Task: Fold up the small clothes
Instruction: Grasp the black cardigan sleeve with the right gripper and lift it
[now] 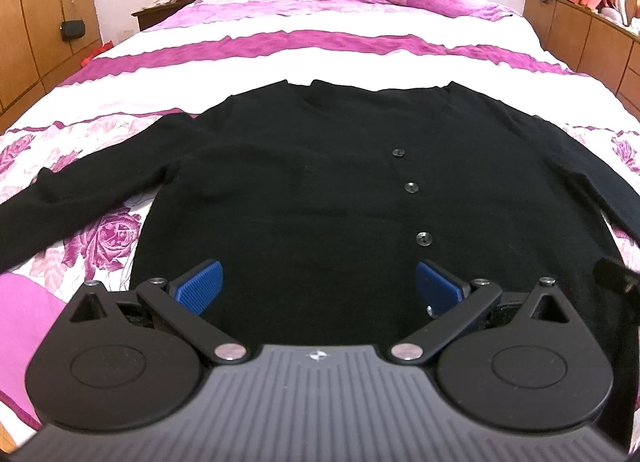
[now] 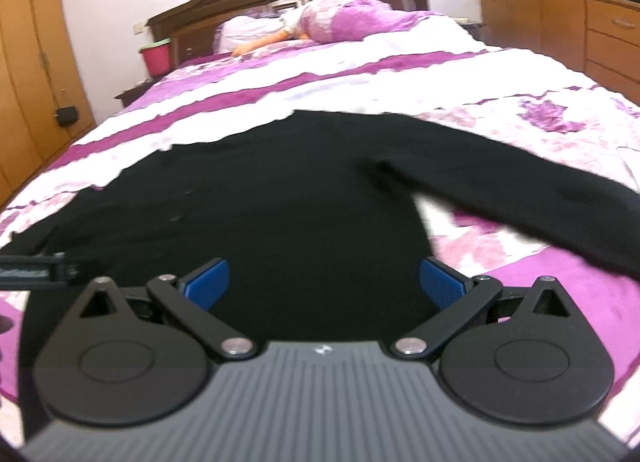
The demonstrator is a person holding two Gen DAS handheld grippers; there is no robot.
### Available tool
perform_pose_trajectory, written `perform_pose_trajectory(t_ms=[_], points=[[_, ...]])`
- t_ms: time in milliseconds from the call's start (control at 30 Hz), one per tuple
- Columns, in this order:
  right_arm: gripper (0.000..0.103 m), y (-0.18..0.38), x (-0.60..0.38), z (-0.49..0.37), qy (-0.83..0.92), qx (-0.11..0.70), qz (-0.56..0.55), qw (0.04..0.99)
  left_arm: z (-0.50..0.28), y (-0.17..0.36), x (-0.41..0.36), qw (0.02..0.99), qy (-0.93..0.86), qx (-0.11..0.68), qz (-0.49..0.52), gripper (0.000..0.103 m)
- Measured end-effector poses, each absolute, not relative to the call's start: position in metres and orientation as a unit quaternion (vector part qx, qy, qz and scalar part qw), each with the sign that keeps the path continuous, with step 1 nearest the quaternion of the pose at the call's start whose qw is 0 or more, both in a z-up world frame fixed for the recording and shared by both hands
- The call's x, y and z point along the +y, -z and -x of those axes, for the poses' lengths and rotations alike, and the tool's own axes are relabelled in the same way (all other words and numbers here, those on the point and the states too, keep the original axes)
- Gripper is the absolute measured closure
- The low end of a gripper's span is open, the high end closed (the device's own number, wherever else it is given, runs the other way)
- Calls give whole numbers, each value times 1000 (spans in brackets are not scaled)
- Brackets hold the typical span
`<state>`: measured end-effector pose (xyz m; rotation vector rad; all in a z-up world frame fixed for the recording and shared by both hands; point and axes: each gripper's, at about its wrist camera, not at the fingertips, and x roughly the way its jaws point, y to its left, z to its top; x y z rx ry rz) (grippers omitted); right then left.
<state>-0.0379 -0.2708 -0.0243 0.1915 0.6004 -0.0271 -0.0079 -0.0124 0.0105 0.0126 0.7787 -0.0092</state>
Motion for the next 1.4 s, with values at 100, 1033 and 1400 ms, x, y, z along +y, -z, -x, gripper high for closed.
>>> perform_pose_trajectory(t_ms=[100,1033,1400], points=[[0,23,-290,37,47,300,-67,950,5,-8,-17,923,6,385,-10,0],[19,76,-409,17,179,270,-1,946,-13,18,-39,914,12,404,-15,0],[89,59,-421,5,220,236,-30,946,-9,7,-24,925,27,379,4,0]])
